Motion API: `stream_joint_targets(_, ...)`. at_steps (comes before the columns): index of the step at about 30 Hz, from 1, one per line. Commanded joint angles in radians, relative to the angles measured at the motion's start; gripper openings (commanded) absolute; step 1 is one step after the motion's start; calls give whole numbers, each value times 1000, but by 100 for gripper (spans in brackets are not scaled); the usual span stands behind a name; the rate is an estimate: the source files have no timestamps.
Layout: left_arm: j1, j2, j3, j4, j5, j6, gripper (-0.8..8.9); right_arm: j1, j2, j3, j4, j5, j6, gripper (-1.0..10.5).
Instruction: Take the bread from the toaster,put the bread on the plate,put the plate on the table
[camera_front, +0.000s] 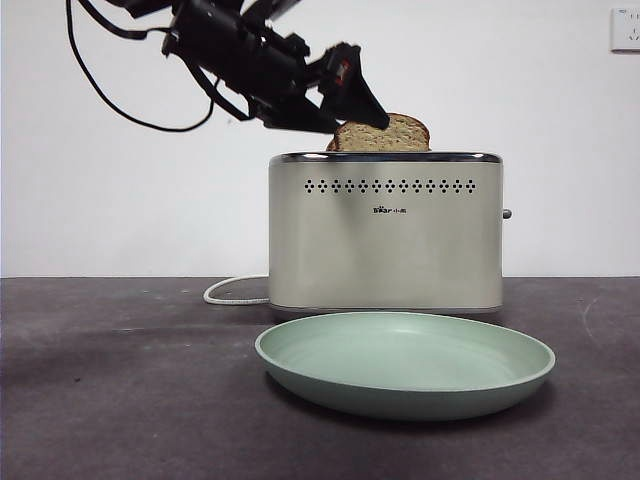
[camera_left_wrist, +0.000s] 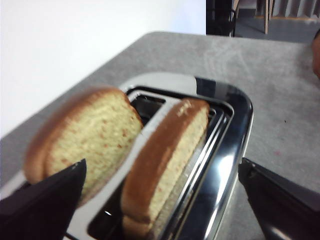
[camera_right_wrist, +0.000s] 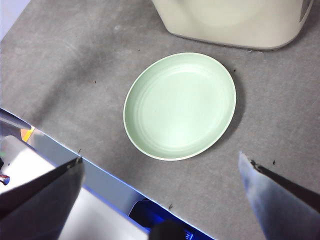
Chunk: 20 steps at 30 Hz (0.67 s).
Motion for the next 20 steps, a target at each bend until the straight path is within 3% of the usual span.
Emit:
stream_joint_targets(1,-12,12,2,3,-2,11,409,3,0,2,3,0,1,567)
stream_joint_targets(4,-17,12,2,13,-5,11,305,3,0,2,3,0,0,567)
stream_joint_targets(8,-17,12,2,-1,-5,8,-1,3,0,2,3,0,1,567)
stream_joint_targets(13,-17,12,2,-32,-5,8,-9,3,0,2,3,0,1,567)
stream_joint_targets(20,-11,2,3,50,-5,-18,-9,3,0,2,3,1,3,566)
